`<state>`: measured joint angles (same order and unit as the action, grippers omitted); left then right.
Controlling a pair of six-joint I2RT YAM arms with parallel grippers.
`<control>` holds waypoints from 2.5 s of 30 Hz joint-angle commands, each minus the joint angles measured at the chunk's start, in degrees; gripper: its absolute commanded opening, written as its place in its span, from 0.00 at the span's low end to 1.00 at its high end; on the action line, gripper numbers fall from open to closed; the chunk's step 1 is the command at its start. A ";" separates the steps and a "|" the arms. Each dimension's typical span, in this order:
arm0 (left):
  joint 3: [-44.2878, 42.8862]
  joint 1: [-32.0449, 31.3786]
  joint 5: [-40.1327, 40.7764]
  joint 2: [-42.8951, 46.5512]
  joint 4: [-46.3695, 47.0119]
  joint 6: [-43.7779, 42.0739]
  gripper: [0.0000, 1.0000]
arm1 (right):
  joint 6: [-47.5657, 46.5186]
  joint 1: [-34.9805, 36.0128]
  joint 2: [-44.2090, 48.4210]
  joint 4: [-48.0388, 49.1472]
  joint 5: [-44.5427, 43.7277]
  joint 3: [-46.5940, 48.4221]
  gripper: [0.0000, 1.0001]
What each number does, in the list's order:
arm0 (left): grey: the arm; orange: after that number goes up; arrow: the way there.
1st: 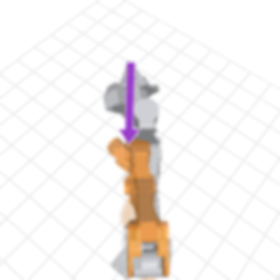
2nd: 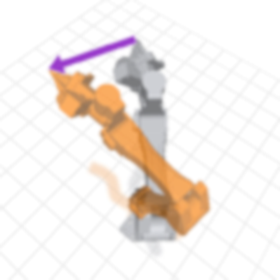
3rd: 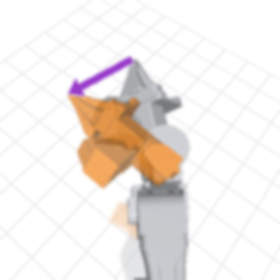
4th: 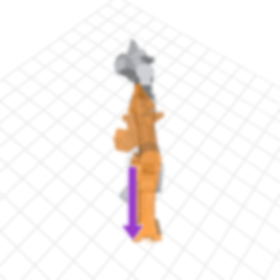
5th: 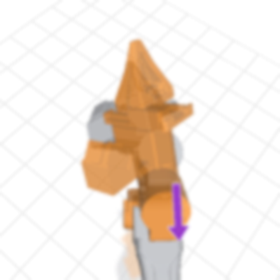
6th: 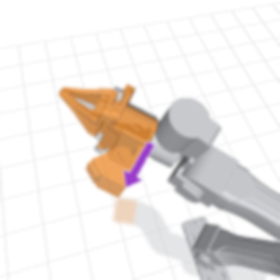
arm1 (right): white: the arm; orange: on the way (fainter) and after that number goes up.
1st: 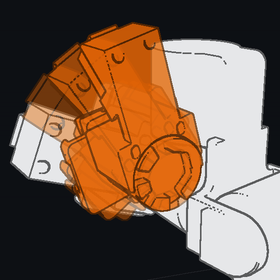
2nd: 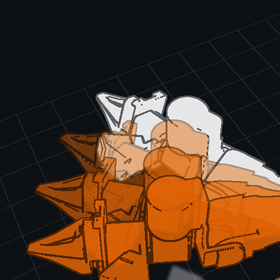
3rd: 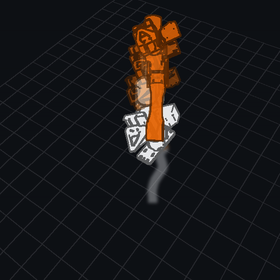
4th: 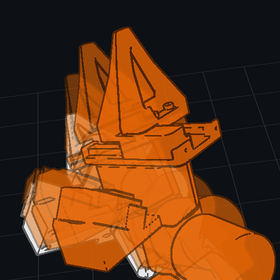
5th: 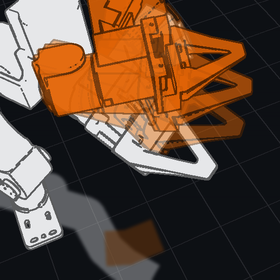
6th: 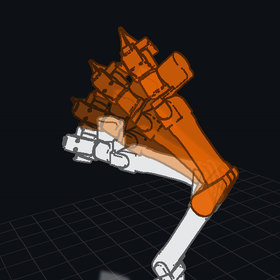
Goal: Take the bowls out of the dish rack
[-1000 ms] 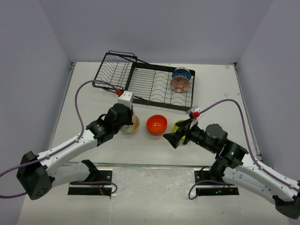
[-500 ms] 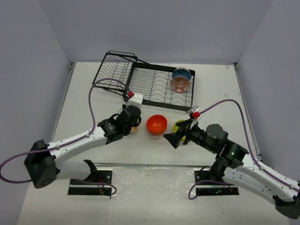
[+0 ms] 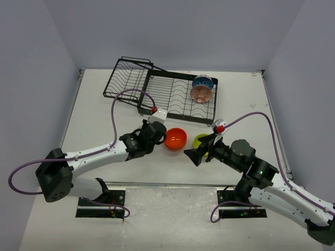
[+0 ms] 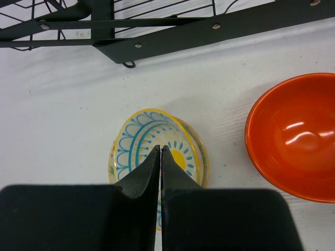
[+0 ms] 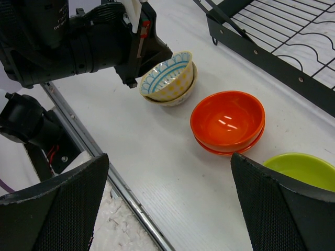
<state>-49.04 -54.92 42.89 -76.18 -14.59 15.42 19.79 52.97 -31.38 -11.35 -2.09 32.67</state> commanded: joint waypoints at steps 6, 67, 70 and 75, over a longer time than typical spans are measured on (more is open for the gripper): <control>-1.85 -0.54 3.51 -0.98 1.23 -0.22 0.00 | -0.63 0.20 -0.18 0.81 -1.25 0.12 0.99; 0.87 1.04 -1.06 48.32 -25.84 17.28 1.00 | -71.72 -27.04 -82.53 24.10 -27.09 47.75 0.78; 0.87 1.04 -1.06 48.32 -25.84 17.19 1.00 | -72.52 -27.13 -84.64 24.98 -26.83 48.02 0.76; 0.87 1.04 -1.06 48.06 -25.84 17.19 1.00 | -72.26 -27.66 -87.01 25.15 -26.56 48.54 0.66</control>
<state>-48.07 -54.02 41.91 -28.01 -42.46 33.71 -51.20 25.69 -117.49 11.22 -28.93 78.74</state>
